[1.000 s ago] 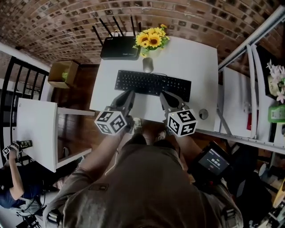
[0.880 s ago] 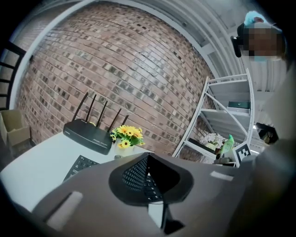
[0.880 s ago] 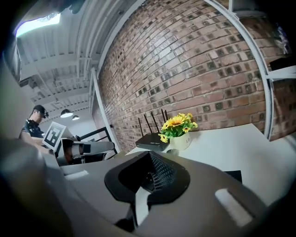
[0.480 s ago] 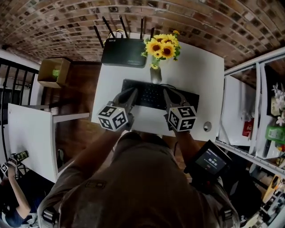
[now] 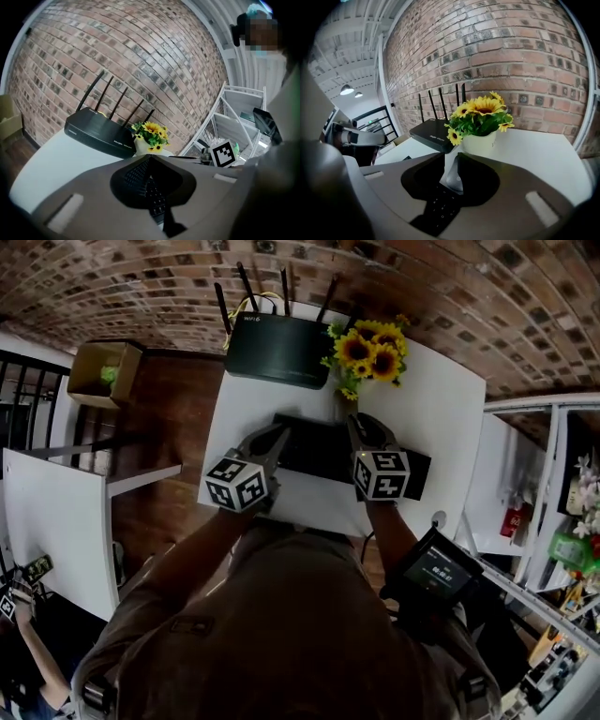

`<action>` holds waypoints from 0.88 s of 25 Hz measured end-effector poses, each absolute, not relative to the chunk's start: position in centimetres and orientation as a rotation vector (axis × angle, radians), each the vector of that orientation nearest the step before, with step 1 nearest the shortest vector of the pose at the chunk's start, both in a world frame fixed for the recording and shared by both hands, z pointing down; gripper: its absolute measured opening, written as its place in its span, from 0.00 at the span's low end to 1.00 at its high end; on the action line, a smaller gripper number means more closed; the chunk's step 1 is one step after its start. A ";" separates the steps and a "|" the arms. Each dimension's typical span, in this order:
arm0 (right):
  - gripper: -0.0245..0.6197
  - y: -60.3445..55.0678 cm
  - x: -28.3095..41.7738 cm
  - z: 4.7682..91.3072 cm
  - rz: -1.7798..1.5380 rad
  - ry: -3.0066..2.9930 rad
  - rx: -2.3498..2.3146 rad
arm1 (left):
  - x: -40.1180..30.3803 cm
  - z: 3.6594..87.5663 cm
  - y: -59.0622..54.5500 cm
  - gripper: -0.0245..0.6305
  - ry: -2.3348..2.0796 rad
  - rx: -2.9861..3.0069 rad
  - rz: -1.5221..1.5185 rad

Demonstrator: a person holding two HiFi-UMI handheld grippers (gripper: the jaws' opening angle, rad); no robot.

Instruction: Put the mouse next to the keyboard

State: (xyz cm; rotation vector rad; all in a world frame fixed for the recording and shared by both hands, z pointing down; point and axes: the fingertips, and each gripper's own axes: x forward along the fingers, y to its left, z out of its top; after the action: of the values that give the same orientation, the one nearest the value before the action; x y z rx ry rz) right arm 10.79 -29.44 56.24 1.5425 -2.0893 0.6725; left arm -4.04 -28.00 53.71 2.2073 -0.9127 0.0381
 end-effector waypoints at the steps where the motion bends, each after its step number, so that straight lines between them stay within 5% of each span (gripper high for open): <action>1: 0.22 -29.9 10.7 56.7 0.669 -2.071 1.537 | -4.4 53.9 -28.4 0.04 -0.912 2.201 0.036; 11: 0.48 -33.0 10.3 61.8 0.679 -1.867 1.465 | -8.0 55.8 -31.2 0.04 -0.942 2.140 0.032; 22: 0.54 -32.8 11.2 65.4 0.794 -1.711 1.412 | -9.0 56.6 -30.6 0.04 -0.918 2.105 0.039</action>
State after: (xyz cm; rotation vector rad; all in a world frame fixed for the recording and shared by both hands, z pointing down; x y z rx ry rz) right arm 11.21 -32.82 65.44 1.4116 -1.7111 0.7942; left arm -8.98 -30.57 56.62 2.1051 -0.9185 0.0389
